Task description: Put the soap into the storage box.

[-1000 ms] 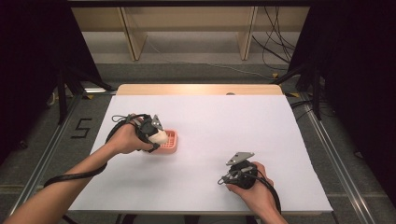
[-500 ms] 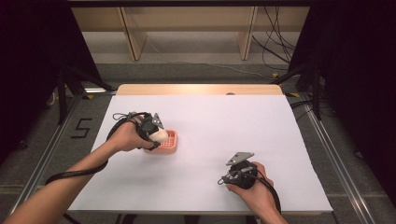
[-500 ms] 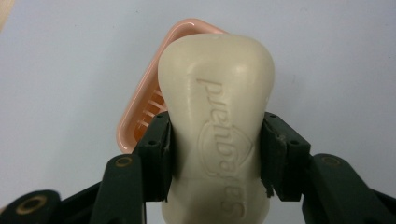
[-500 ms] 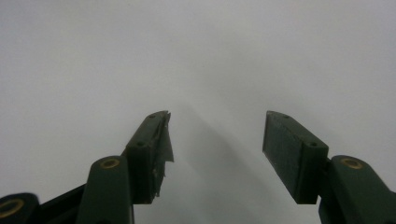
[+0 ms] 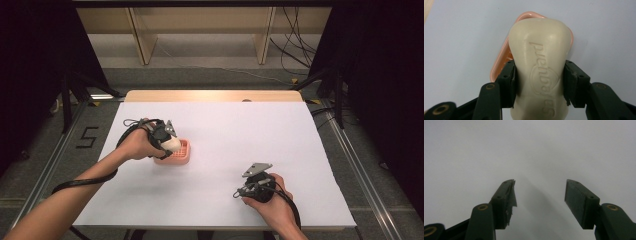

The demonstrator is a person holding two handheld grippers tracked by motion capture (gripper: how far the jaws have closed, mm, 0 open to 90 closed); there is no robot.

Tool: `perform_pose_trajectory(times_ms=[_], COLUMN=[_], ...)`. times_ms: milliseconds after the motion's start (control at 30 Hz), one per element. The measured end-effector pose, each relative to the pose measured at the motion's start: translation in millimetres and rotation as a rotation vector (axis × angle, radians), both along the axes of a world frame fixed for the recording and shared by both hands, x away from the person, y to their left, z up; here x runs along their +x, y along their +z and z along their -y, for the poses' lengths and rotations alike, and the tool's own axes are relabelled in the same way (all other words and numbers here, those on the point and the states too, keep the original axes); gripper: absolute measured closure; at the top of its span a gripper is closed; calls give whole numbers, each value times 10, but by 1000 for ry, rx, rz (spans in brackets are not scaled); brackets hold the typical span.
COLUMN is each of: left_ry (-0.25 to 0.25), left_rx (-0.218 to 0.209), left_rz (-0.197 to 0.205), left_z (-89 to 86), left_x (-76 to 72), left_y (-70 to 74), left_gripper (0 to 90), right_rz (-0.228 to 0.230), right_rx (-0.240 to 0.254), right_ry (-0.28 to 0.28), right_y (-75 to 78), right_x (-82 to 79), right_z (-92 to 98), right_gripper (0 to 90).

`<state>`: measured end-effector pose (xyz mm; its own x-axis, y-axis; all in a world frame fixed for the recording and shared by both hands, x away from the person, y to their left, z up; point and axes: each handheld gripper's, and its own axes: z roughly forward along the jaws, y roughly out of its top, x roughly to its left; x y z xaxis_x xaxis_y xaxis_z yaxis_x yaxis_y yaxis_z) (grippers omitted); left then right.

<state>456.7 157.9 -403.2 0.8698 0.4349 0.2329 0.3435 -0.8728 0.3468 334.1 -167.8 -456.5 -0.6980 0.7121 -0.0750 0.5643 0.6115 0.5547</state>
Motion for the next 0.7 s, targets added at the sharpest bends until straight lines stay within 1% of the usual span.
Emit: perform_pose_trajectory(times_ms=[67,100,233,300,333,400,433,467,500,533,567,600,633,667,700], left_ry=[1,-1,-10,-32,-22,-31,-12,-29,-29,-39,-28,-35,-42,-26,-37], left_rx=[-2,-12,-3,16,1,16,6,15,15,22,9,19,30,13,30], left_rz=[-3,6,5,1,2,0,-9,-3,-3,1,4,-2,-10,-7,-9], left_z=[5,10,21,24,31,33,39,39,39,41,47,47,46,53,49], left_x=[9,17,30,41,36,44,30,46,46,56,51,57,66,58,69], left_y=[-4,-10,-17,-7,-17,-11,-20,-17,-17,-26,-44,-45,-47,-66,-65], left_gripper=[494,494,494,494,494,494,495,494,495,494,494,494,494,494,494], right_rz=[0,1,2,3,4,4,4,4,-9,6,9,-9,0,0,-1], right_rx=[0,-1,-1,-1,-2,-2,-3,-3,13,3,0,11,-1,0,0], right_ry=[0,1,0,10,7,9,9,9,-15,8,14,-10,0,1,0], right_y=[0,-1,0,0,0,-1,-2,-1,-3,0,0,-2,1,-1,-1], right_x=[0,1,0,7,7,7,8,7,-9,5,9,-7,1,2,2], right_z=[-1,0,1,4,2,4,5,5,-5,3,5,-5,2,1,0], right_gripper=[419,419,418,419,419,418,419,419,418,419,419,419,419,419,419])
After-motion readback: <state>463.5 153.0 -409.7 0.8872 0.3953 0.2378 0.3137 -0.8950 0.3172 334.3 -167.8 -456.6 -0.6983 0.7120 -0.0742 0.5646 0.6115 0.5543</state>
